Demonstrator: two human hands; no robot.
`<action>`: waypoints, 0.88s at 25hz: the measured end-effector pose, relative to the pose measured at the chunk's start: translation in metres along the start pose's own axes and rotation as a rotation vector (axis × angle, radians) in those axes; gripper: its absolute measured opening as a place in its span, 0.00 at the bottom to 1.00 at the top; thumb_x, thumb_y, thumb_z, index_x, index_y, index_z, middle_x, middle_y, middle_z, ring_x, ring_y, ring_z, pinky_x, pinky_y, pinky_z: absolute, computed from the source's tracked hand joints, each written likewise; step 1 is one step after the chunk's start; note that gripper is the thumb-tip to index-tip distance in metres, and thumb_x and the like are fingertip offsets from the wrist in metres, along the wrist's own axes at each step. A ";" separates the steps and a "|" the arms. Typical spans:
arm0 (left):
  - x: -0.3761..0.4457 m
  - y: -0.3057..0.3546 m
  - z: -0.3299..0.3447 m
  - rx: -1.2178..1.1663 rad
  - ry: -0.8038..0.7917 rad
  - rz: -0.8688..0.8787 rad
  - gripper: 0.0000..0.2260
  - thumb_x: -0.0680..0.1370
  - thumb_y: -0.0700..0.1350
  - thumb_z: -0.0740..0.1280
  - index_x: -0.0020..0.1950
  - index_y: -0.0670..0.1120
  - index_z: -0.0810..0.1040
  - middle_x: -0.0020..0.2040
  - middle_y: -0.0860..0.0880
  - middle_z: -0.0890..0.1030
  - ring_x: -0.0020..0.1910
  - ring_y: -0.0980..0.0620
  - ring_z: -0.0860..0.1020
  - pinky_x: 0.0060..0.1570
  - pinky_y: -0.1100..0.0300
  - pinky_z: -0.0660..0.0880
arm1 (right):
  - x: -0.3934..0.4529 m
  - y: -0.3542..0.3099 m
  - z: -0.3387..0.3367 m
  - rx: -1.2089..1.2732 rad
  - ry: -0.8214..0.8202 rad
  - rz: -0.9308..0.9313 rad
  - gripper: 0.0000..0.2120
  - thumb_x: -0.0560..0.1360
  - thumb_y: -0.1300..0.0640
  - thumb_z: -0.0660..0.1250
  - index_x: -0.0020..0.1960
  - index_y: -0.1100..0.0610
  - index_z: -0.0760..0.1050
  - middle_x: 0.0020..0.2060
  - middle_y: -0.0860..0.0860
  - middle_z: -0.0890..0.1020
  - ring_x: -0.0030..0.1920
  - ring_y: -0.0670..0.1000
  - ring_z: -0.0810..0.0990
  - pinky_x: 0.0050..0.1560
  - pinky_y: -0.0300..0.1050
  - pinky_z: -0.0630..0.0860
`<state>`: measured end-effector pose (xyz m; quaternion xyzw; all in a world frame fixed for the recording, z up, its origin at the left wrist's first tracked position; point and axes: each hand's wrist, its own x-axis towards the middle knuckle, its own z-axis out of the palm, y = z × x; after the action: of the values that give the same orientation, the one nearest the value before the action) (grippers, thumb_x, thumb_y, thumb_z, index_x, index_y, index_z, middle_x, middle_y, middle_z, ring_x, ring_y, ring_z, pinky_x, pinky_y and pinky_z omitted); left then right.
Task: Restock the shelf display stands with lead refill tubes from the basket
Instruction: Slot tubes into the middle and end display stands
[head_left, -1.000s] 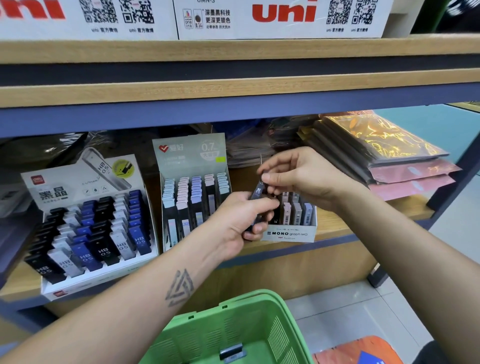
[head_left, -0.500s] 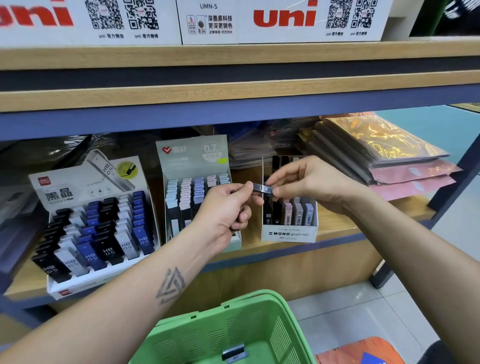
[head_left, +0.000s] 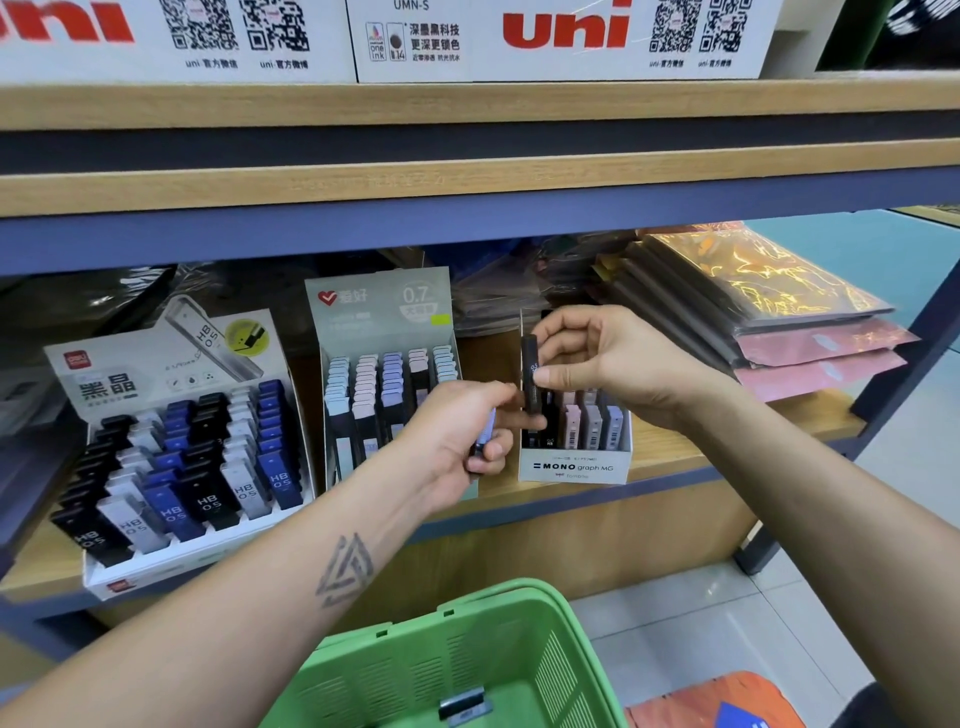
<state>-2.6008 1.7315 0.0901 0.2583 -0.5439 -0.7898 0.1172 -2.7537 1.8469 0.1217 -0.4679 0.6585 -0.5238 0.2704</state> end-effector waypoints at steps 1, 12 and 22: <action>-0.001 0.000 0.000 -0.010 -0.027 -0.016 0.10 0.83 0.39 0.60 0.58 0.33 0.73 0.50 0.34 0.84 0.21 0.56 0.62 0.18 0.67 0.54 | 0.000 0.001 -0.001 0.015 0.004 -0.013 0.15 0.72 0.68 0.75 0.57 0.60 0.79 0.48 0.63 0.84 0.46 0.55 0.84 0.50 0.49 0.79; -0.001 -0.003 0.000 -0.108 0.076 0.100 0.03 0.77 0.33 0.69 0.49 0.33 0.78 0.39 0.39 0.81 0.20 0.58 0.64 0.18 0.68 0.57 | -0.003 -0.001 -0.010 0.175 0.035 0.041 0.13 0.77 0.69 0.69 0.61 0.64 0.79 0.52 0.61 0.86 0.52 0.57 0.85 0.53 0.50 0.82; 0.003 0.001 0.007 -0.200 0.086 -0.019 0.04 0.78 0.33 0.61 0.53 0.36 0.72 0.35 0.40 0.79 0.25 0.53 0.68 0.20 0.65 0.62 | 0.015 -0.004 -0.042 -0.216 0.548 -0.058 0.09 0.72 0.67 0.76 0.50 0.59 0.81 0.44 0.54 0.86 0.44 0.51 0.86 0.50 0.51 0.84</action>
<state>-2.6072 1.7352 0.0918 0.2841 -0.4542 -0.8295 0.1578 -2.7946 1.8522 0.1400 -0.3535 0.7454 -0.5650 0.0160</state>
